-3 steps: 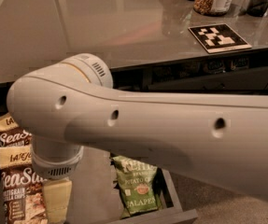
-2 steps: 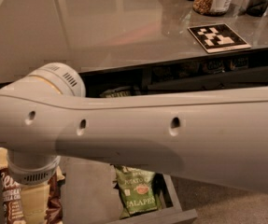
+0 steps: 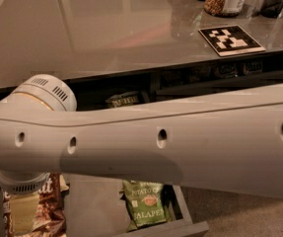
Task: Pick brown chip bag from top drawer and place on counter
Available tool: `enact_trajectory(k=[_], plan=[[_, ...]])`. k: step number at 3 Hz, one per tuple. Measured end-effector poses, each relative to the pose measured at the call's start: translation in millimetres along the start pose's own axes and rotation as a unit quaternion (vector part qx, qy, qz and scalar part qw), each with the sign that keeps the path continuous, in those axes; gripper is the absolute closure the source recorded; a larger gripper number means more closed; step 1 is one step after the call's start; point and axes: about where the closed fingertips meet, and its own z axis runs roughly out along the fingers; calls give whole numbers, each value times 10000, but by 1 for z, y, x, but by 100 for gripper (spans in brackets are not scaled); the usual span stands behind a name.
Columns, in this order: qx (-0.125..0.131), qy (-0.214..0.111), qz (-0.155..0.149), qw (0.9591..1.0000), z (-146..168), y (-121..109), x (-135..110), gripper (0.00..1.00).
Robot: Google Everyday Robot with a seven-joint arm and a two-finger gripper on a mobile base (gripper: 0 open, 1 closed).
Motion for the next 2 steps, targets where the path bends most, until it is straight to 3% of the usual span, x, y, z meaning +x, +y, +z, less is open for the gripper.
enact_trajectory(k=[1,2], plan=[[101,-124,299,9994,6,-5,13,0],[401,-178,1258,9911,19,1,62,0]])
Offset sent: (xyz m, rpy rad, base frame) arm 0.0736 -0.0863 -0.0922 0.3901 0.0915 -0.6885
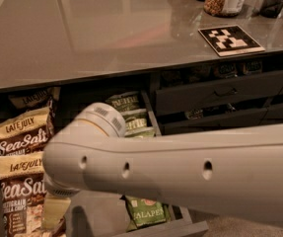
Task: Pick brown chip bag from top drawer and place on counter
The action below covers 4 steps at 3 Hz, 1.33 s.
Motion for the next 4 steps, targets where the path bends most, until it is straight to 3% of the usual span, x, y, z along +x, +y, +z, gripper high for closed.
enact_trajectory(k=[1,2,3,4], plan=[[468,-194,878,9949,6,-16,30,0],[508,-311,1159,9915,7,-17,24,0],[508,-311,1159,9915,7,-17,24,0],[530,-515,1515,9857,14,-22,26,0]])
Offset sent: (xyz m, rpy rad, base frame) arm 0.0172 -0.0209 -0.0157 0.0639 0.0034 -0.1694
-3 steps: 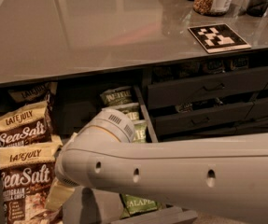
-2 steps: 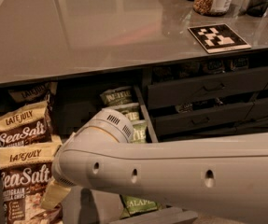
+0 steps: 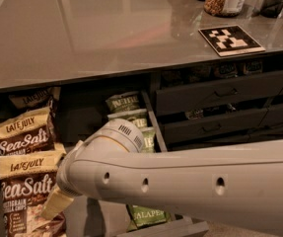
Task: Pick brown chip bag from top drawer and place on counter
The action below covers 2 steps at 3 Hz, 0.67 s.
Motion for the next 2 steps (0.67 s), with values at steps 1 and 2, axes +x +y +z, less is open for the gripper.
enact_trajectory(k=[1,2], plan=[[5,-277,379,9989,10,-5,-2,0],[-15,-609,628,9962,24,-17,-15,0]])
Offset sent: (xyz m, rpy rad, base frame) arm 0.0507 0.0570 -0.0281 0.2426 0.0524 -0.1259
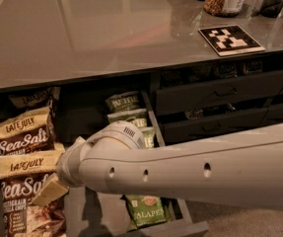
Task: Pick brown chip bag from top drawer and place on counter
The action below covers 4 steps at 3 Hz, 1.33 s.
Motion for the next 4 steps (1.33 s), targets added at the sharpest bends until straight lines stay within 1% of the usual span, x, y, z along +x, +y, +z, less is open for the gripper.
enact_trajectory(k=[1,2,3,4], plan=[[-50,-97,72,9999,16,-7,-10,0],[-252,-203,223,9992,40,-8,-9,0],[-465,-219,401,9979,65,-7,-1,0],[-633,-160,462,9968,84,-4,2,18]])
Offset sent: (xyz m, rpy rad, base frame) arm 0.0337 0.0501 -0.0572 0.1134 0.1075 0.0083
